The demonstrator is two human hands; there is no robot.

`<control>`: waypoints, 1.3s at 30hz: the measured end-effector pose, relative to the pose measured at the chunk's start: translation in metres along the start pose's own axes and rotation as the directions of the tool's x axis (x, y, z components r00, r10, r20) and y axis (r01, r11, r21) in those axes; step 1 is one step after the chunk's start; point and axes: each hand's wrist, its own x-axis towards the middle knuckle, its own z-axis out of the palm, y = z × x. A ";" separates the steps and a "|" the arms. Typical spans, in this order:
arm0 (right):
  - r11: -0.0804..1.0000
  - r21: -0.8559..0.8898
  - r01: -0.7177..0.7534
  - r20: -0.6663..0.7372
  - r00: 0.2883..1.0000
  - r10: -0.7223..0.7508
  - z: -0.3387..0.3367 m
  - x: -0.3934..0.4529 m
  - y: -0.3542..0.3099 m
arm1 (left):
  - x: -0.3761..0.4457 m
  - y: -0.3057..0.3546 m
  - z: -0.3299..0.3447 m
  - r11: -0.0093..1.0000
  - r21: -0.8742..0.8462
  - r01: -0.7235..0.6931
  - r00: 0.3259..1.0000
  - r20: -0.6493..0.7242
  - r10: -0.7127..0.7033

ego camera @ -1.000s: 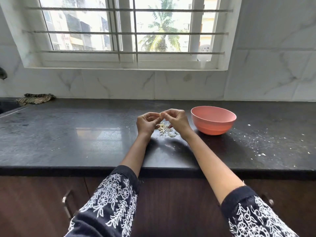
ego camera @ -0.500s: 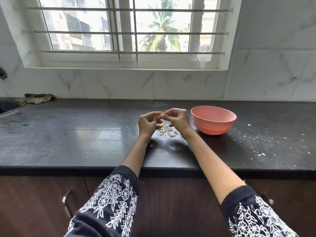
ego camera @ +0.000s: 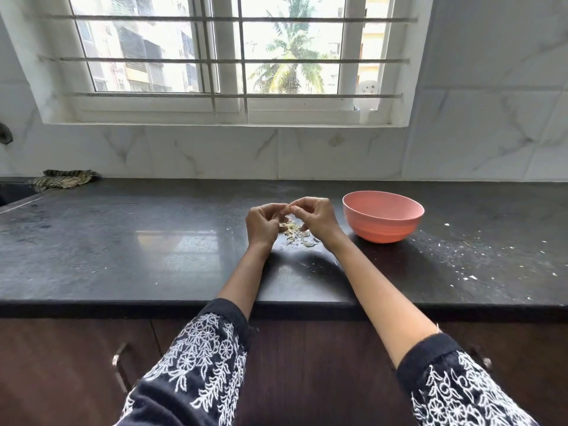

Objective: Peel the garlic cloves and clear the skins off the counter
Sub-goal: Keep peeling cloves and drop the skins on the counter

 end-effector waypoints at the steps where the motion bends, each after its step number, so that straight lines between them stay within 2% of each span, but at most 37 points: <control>1: 1.000 -0.019 0.005 -0.004 1.000 -0.005 0.000 0.001 0.001 | 0.000 0.000 0.000 1.000 0.009 -0.005 1.000 0.004 0.005; 4: 0.998 -0.068 0.002 -0.018 1.000 -0.003 0.001 0.002 0.003 | 0.000 0.001 0.001 0.999 -0.027 0.019 1.000 0.019 -0.019; 7: 0.996 -0.090 -0.012 -0.025 1.000 0.010 0.001 0.003 0.005 | -0.002 0.003 0.002 0.981 -0.155 0.119 0.993 0.035 -0.115; 12: 0.997 -0.072 -0.034 -0.035 0.999 0.032 0.002 0.002 0.003 | -0.001 0.008 -0.001 0.886 -0.367 0.283 0.959 0.089 -0.269; 14: 0.998 -0.037 -0.048 -0.027 0.999 0.047 0.002 0.001 0.001 | 0.000 0.008 -0.002 0.860 -0.405 0.312 0.950 0.126 -0.285; 19: 0.994 0.083 -0.069 0.018 0.998 0.068 0.002 -0.003 -0.001 | 0.000 0.006 -0.001 0.880 -0.363 0.305 0.951 0.172 -0.259; 25: 0.991 0.118 -0.068 -0.031 0.997 0.072 -0.001 -0.002 -0.003 | -0.001 0.006 -0.001 0.885 -0.351 0.307 0.947 0.209 -0.246; 30: 0.996 0.079 -0.032 -0.029 0.999 0.034 0.000 -0.003 -0.004 | -0.002 0.007 -0.003 0.896 -0.348 0.275 0.959 0.165 -0.230; 35: 0.995 0.058 -0.085 0.068 0.994 0.081 0.003 -0.003 -0.003 | -0.002 0.006 -0.003 0.902 -0.345 0.259 0.963 0.161 -0.215; 39: 0.992 0.063 -0.111 0.082 0.991 0.105 0.004 -0.002 -0.005 | -0.003 0.008 -0.002 0.905 -0.353 0.238 0.971 0.079 -0.225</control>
